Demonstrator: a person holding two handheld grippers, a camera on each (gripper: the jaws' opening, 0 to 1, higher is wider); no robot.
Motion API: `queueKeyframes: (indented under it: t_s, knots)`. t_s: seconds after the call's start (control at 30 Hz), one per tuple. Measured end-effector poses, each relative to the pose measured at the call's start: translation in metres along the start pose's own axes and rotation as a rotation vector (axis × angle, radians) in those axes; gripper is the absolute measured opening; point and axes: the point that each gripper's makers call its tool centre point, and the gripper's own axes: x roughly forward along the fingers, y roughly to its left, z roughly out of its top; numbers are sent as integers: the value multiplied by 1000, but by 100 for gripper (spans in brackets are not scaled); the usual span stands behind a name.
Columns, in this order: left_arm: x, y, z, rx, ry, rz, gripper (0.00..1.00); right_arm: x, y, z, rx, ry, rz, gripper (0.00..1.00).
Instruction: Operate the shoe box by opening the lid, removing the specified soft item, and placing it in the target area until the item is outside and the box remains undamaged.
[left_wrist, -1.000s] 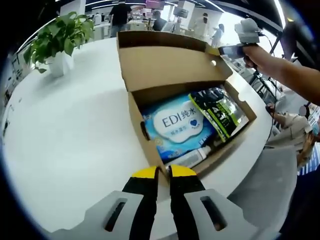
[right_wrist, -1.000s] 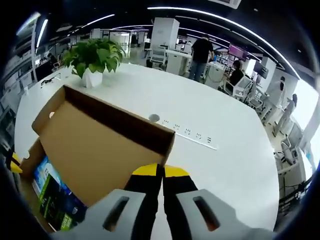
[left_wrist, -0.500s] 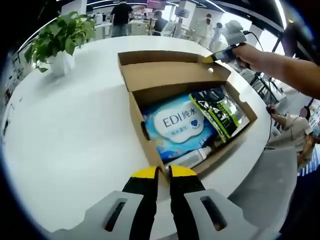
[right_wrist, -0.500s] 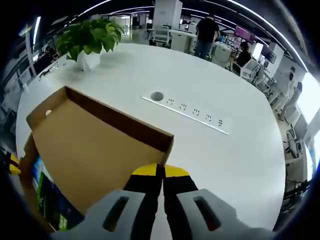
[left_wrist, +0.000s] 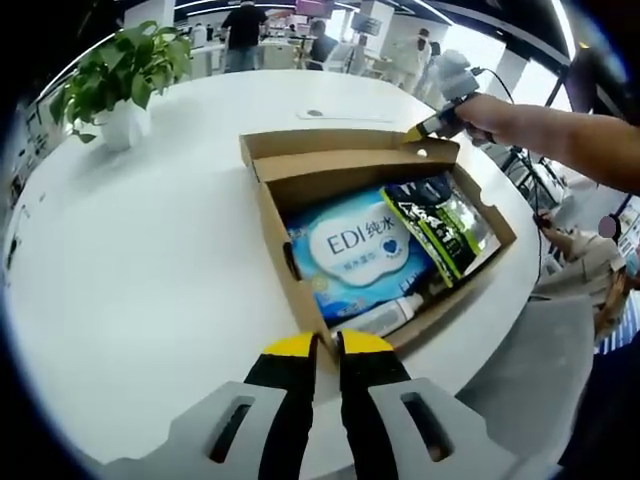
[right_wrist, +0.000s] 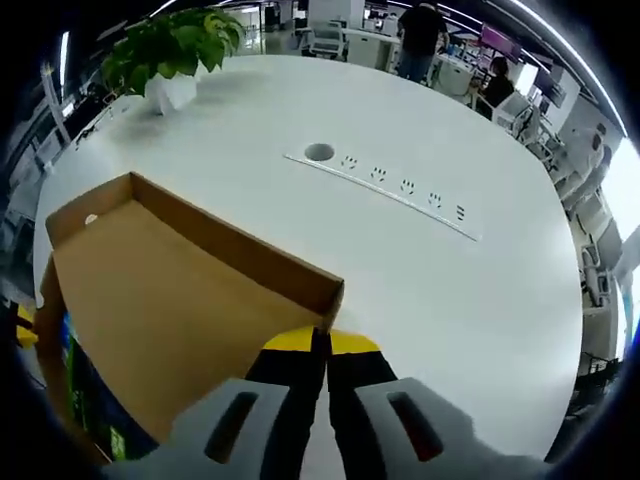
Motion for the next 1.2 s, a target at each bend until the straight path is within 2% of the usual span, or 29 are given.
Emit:
queueKeyframes:
  t_s: [0.2,0.3,0.47,0.57,0.7,0.8,0.9,1.07,1.2]
  knots:
    - [0,0,0,11,3,0,6,1,0,-3,-28,10,7,3]
    - [0,-1,1,11,-1,-1,6,-1,-1,-1,-39,-7,3,6]
    - [-1,0,2,24,-10,2,6,-6,-6,3,-36,-52,-8,23]
    - [-2,0,2,44,-11,10,10,-10,-10,5,-28,-74,-3,25]
    - [-6,3,6,49,-33,23,22,-27,-13,13,-34,-128,-7,27]
    - [-12,5,7,59,-38,33,27,-42,-14,21,-24,-193,-6,29]
    - [-20,3,13,67,-50,36,32,-60,-5,23,-29,-240,14,35]
    - [-31,-16,35,113,-91,13,34,-90,16,16,-63,-295,41,36]
    - [-29,-35,49,147,-112,-15,35,-109,31,9,-83,-335,51,35]
